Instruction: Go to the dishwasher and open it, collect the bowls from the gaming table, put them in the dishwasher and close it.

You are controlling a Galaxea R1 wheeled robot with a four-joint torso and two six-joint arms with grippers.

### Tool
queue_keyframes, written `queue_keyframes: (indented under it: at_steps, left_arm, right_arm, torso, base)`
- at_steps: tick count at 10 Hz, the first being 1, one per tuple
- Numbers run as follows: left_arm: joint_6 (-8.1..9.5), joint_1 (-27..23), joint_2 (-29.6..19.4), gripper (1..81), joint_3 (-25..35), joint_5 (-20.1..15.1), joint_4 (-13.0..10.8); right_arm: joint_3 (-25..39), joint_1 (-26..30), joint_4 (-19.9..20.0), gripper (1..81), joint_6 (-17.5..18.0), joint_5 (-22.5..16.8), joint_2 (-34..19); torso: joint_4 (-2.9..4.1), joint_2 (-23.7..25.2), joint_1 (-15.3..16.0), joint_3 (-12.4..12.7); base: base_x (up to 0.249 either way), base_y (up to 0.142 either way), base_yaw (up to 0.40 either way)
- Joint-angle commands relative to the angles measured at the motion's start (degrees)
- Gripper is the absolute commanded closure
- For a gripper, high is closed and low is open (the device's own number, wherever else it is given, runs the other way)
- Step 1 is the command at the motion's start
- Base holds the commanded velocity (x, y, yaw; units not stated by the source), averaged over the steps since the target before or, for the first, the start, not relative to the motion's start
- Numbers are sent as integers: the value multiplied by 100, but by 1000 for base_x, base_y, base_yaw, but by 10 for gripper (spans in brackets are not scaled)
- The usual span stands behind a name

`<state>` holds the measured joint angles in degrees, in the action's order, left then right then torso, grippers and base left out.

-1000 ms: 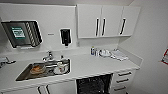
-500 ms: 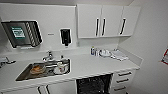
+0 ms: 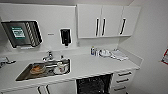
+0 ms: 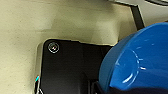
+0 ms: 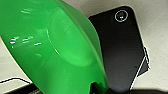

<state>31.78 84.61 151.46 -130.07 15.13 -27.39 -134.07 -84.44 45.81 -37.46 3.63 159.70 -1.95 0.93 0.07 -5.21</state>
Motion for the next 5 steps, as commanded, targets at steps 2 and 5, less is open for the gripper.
queue_keyframes:
  at_steps: [2,5]
  left_arm:
    - [21,-318,-887,811,974,78,-38]
    - [39,-423,-1258,811,1326,131,-38]
  right_arm:
    - [259,415,15,811,37,-442,-418]
    - [513,564,191,811,55,-434,-742]
  torso:
    - [0,0,0,0]
    - [0,0,0,-197]
  base:
    - [0,0,0]
    - [0,0,0]
